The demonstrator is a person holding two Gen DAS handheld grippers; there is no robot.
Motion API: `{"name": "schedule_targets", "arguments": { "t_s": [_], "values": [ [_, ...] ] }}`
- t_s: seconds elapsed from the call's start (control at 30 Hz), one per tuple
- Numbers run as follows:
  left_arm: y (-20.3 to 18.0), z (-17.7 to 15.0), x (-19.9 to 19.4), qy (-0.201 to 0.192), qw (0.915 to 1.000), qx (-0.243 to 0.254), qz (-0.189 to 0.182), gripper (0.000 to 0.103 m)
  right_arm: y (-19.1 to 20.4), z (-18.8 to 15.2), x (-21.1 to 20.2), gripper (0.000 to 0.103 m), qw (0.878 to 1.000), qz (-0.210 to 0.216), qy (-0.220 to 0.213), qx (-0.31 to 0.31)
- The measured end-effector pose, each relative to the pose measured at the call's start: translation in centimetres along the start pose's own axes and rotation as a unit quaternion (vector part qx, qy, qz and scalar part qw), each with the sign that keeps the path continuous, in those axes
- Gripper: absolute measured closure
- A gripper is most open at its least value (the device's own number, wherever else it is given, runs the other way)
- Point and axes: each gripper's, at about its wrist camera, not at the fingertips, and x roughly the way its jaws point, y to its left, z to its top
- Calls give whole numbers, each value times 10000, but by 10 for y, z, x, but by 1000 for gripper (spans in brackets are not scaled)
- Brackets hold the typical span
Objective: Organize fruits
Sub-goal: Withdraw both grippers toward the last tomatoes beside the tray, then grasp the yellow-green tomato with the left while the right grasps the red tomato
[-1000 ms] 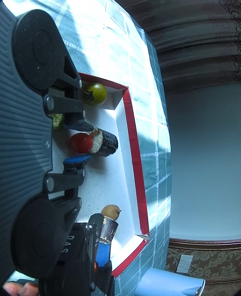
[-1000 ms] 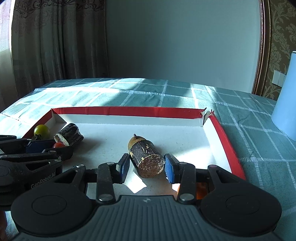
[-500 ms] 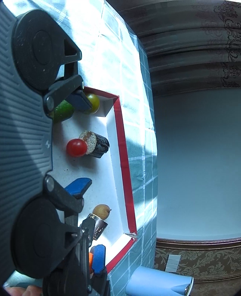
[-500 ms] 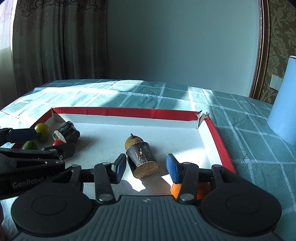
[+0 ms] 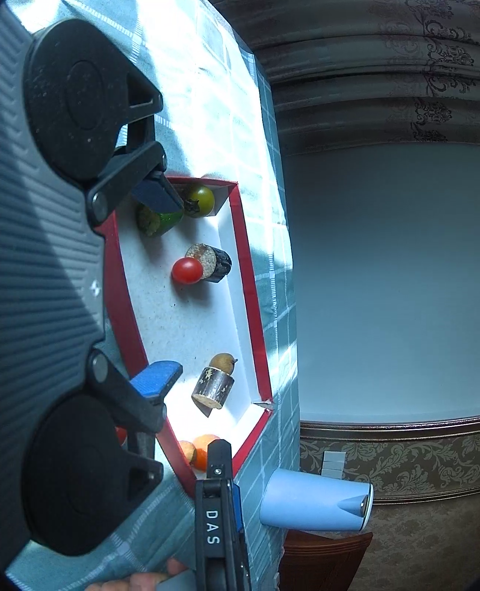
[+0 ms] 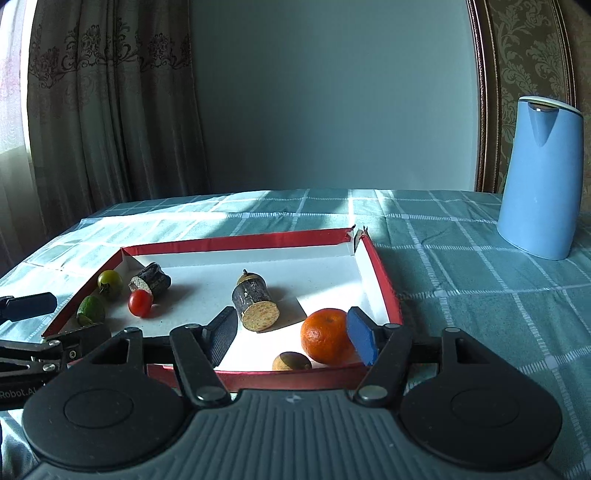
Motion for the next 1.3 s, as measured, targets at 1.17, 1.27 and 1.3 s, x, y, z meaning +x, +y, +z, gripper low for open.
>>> {"name": "schedule_targets", "arguments": {
  "t_s": [1.17,1.27,1.3],
  "values": [
    [-41,-21,4,759,9805,987,-1522,51,-5,-15,-13,37,9993,230,286,6],
    [-38,-21,0,660,9826,972,-1436,73,-5,-16,-12,37,9992,267,296,-1],
    [-37,-21,1,716,9825,941,-1437,74,-4,-16,-12,37,9991,273,312,1]
  ]
}}
